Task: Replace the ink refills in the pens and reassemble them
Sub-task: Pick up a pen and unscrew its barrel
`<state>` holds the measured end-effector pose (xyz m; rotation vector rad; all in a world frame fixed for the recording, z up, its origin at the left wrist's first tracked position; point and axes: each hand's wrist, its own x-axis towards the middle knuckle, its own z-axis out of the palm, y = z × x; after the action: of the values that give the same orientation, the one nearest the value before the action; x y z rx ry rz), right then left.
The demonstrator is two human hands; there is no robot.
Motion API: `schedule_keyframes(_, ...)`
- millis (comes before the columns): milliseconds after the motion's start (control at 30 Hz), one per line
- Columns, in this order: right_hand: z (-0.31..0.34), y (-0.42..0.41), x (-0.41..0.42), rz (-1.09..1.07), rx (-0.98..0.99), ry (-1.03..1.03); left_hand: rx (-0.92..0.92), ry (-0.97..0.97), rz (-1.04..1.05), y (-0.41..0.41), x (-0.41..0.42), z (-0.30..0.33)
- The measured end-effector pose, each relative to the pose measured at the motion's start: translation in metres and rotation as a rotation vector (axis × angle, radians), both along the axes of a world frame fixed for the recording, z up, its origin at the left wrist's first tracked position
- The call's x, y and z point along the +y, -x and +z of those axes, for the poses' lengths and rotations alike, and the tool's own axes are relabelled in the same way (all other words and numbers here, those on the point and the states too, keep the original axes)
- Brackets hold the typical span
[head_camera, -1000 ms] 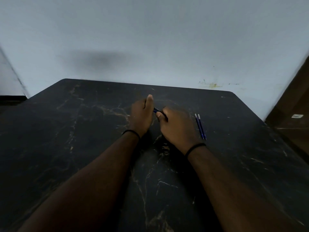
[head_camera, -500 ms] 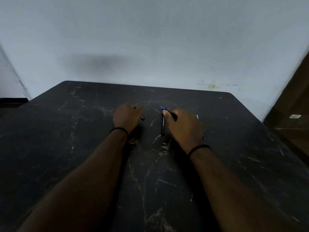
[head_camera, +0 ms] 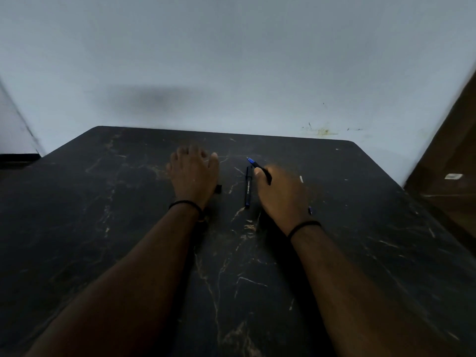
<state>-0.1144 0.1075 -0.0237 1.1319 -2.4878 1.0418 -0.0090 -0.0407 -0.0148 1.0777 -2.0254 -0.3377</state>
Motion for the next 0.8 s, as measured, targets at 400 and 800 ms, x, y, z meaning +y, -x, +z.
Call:
schedule_keyframes(400, 0.009, -0.018, -0.003, 0.351, -0.553, 0.301, 0.692, -0.956, -0.951, 0.011, 0.034, 0.001)
schedule_keyframes(800, 0.018, -0.013, 0.008, 0.677, -1.331, 0.288, 0.705, -1.096, -1.186, 0.007, 0.017, 0.0)
